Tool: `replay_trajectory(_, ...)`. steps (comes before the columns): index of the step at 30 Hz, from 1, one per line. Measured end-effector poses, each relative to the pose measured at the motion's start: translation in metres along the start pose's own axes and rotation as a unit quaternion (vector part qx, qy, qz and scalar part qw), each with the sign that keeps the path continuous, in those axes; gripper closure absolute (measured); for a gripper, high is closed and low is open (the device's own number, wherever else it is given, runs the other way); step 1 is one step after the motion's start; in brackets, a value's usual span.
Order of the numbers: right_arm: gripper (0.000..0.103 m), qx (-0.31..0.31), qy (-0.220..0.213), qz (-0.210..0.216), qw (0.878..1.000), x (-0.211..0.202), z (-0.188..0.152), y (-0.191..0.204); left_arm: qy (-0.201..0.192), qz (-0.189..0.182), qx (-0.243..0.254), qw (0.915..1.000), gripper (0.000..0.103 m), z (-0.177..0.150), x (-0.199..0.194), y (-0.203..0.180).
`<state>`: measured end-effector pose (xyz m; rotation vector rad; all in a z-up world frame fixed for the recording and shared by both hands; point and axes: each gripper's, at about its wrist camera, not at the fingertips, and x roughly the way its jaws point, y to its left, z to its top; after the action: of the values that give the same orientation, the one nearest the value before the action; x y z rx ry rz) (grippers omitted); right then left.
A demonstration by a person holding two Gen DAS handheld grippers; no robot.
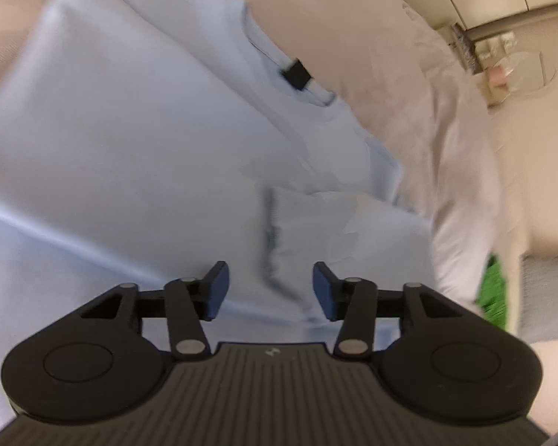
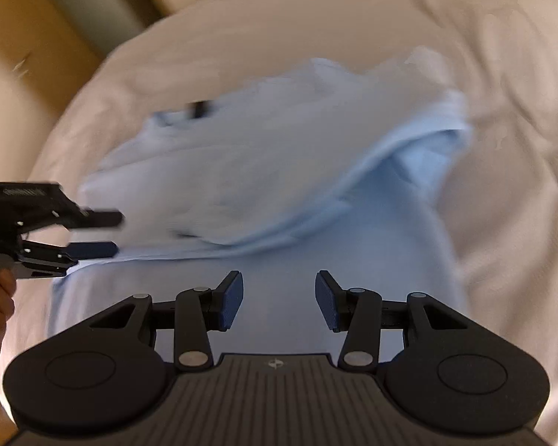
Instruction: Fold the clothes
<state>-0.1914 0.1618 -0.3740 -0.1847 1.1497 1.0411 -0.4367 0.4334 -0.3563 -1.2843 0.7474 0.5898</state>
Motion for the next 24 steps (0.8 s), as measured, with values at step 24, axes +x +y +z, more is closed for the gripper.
replay_trajectory(24,0.056,-0.102,-0.058,-0.139,0.983,0.022,0.018,-0.01,-0.151,0.124,0.054,0.9793,0.097,0.006,-0.061,0.051)
